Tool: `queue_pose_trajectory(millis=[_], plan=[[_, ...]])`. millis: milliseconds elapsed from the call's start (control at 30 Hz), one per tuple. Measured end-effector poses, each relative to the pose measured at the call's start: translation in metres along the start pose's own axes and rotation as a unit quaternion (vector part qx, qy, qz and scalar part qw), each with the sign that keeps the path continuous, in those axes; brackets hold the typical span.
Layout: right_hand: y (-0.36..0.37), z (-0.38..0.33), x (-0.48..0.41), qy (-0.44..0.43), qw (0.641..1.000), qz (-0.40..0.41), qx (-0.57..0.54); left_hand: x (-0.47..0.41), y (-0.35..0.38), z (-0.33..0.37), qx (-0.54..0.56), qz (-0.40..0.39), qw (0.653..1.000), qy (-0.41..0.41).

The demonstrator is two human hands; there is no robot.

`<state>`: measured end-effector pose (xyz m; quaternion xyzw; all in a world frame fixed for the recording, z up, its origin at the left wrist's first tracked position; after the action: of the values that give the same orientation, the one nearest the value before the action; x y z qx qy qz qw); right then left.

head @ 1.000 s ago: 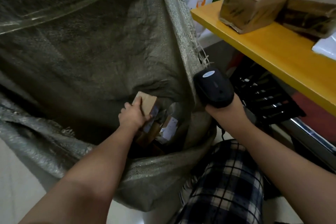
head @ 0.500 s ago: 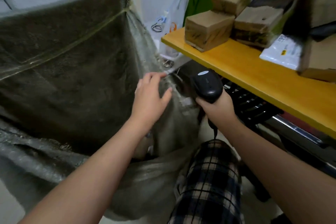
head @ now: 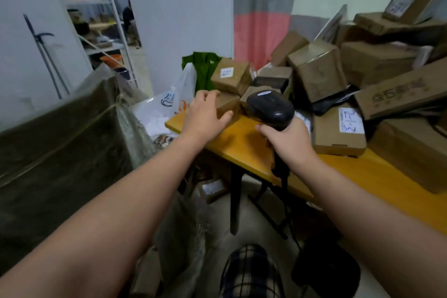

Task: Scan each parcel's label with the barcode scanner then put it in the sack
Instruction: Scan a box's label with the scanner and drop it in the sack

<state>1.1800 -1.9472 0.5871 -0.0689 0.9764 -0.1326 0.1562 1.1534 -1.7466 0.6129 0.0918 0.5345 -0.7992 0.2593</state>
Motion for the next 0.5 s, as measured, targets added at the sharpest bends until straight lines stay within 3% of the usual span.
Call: queue_pose_trajectory(millis=[133,267,500], plan=[[-0.006,-0.021,-0.046,-0.004,1.0,-0.002,-0.004,-0.068,0.011,0.006,0.011,-0.012,1.0,-0.008],[-0.009,-0.006,-0.081,0.051,0.998,0.007,-0.044,-0.121,0.039,-0.008,0.022,-0.05,0.997,-0.049],[-0.012,0.006,-0.107,0.066,0.993,-0.005,-0.097,-0.16,0.068,-0.018,0.066,-0.07,0.992,-0.079]])
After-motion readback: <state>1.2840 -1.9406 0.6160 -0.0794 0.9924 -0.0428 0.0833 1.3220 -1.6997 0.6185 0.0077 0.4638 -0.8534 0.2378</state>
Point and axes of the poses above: each hand's wrist, its own x-axis away from the middle knuckle, its own y-axis out of the palm, z = x × y, the point moved 10 cm from there along -x, towards the middle knuckle
